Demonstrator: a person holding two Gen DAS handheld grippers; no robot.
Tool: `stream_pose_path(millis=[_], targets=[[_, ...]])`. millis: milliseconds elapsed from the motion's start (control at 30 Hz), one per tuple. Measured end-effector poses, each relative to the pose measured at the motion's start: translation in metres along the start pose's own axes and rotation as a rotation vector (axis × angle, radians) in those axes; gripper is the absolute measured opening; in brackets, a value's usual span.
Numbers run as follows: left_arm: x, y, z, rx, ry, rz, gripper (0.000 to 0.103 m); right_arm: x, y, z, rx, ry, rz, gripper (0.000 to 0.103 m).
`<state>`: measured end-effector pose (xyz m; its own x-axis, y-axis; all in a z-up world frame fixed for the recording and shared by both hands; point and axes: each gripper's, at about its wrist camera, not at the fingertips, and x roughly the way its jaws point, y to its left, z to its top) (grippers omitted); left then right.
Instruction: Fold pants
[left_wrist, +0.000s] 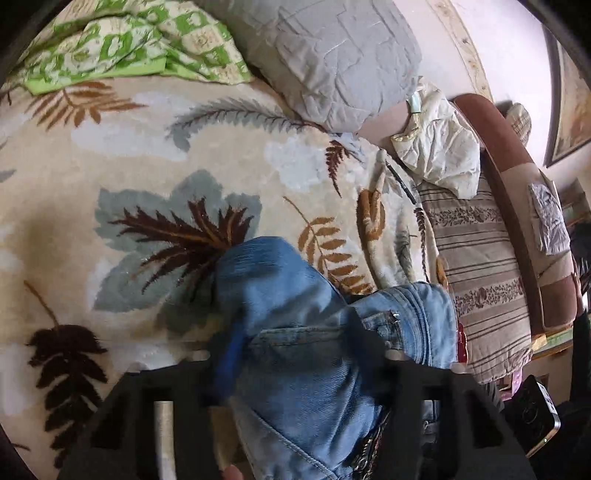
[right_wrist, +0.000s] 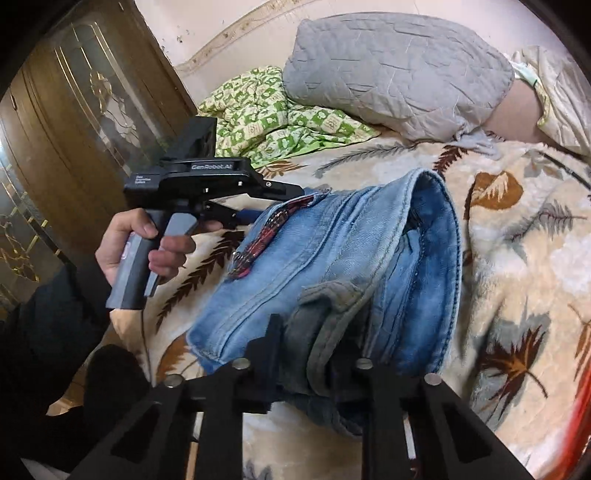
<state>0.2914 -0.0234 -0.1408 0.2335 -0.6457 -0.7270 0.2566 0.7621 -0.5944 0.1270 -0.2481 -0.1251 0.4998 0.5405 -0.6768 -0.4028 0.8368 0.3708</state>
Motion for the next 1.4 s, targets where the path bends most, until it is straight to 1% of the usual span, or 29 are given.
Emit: stream_pose_path(millis=[100,133,167,267,333,367,400,433,467,500,533,567,600,633,667,700,767,800,900,1033,1100,1167,1233,1300,1333,1367,1400], targets=[[-0.006,-0.003,-0.001,0.015,-0.016,0.002,0.036,-0.014,0.000,-0.010,0.012,-0.029,0.029,0.017],[-0.005,-0.003,-0.001,0.018,-0.016,0.014,0.029,-0.017,-0.001,-0.015,0.020,-0.032,0.033,0.017],[-0.004,-0.001,-0.001,0.018,-0.016,0.046,0.026,-0.019,-0.003,-0.021,0.032,-0.031,0.028,0.017],[0.011,0.005,-0.001,0.006,0.011,0.088,0.026,-0.010,-0.017,-0.032,0.081,-0.009,0.010,0.016],[0.018,0.007,-0.001,0.017,0.024,0.140,0.026,-0.004,-0.022,-0.034,0.112,-0.004,0.007,0.016],[0.021,0.008,-0.001,0.018,0.031,0.153,0.026,0.000,-0.022,-0.033,0.098,-0.004,-0.018,0.016],[0.021,0.008,-0.002,0.018,0.033,0.157,0.026,0.005,-0.020,-0.033,0.063,0.000,-0.063,0.016],[0.019,0.006,-0.002,0.022,0.030,0.168,0.026,0.008,-0.021,-0.034,0.054,0.003,-0.074,0.016],[0.017,0.004,-0.002,0.027,0.024,0.175,0.028,0.009,-0.023,-0.034,0.071,0.005,-0.063,0.016],[0.011,0.000,-0.004,0.037,0.004,0.174,0.032,0.008,-0.024,-0.033,0.085,0.002,-0.057,0.016],[0.002,-0.003,-0.005,0.040,-0.021,0.176,0.045,0.002,-0.022,-0.031,0.088,-0.009,-0.051,0.022],[-0.007,-0.005,-0.009,0.042,-0.048,0.178,0.054,-0.004,-0.021,-0.029,0.090,-0.016,-0.045,0.026],[-0.016,-0.008,-0.013,0.047,-0.073,0.159,0.073,-0.010,-0.019,-0.028,0.094,-0.017,-0.035,0.040],[-0.027,-0.009,-0.019,0.052,-0.092,0.115,0.086,-0.020,-0.019,-0.026,0.104,-0.019,-0.028,0.068],[-0.037,-0.011,-0.027,0.059,-0.105,0.067,0.089,-0.030,-0.019,-0.025,0.110,-0.031,-0.034,0.078],[-0.045,-0.012,-0.034,0.063,-0.114,0.044,0.090,-0.044,-0.020,-0.024,0.110,-0.071,-0.038,0.082],[-0.059,-0.013,-0.051,0.069,-0.126,0.027,0.091,-0.059,-0.025,-0.017,0.120,-0.123,-0.024,0.082],[-0.065,-0.011,-0.062,0.062,-0.133,0.012,0.092,-0.062,-0.029,-0.012,0.136,-0.133,-0.020,0.082],[-0.067,-0.008,-0.087,0.050,-0.111,-0.023,0.094,-0.062,-0.046,0.009,0.199,-0.136,-0.004,0.082],[-0.058,-0.007,-0.118,0.061,-0.072,-0.042,0.094,-0.039,-0.066,0.039,0.265,-0.088,0.031,0.082],[-0.052,-0.004,-0.130,0.050,-0.060,-0.078,0.094,-0.022,-0.074,0.054,0.300,-0.052,0.061,0.082],[-0.044,-0.002,-0.138,0.024,-0.044,-0.127,0.094,-0.009,-0.079,0.063,0.328,-0.026,0.082,0.082],[-0.033,0.000,-0.142,0.010,-0.010,-0.172,0.094,0.008,-0.083,0.073,0.359,0.010,0.096,0.082],[-0.023,0.001,-0.143,0.001,0.013,-0.177,0.094,0.023,-0.087,0.080,0.384,0.038,0.109,0.082],[-0.018,0.002,-0.143,-0.011,0.028,-0.197,0.094,0.030,-0.088,0.083,0.390,0.051,0.113,0.078],[-0.014,0.003,-0.143,-0.024,0.034,-0.216,0.094,0.036,-0.089,0.084,0.395,0.059,0.105,0.071],[-0.011,0.004,-0.144,-0.038,0.037,-0.234,0.091,0.041,-0.090,0.085,0.395,0.058,0.099,0.049]])
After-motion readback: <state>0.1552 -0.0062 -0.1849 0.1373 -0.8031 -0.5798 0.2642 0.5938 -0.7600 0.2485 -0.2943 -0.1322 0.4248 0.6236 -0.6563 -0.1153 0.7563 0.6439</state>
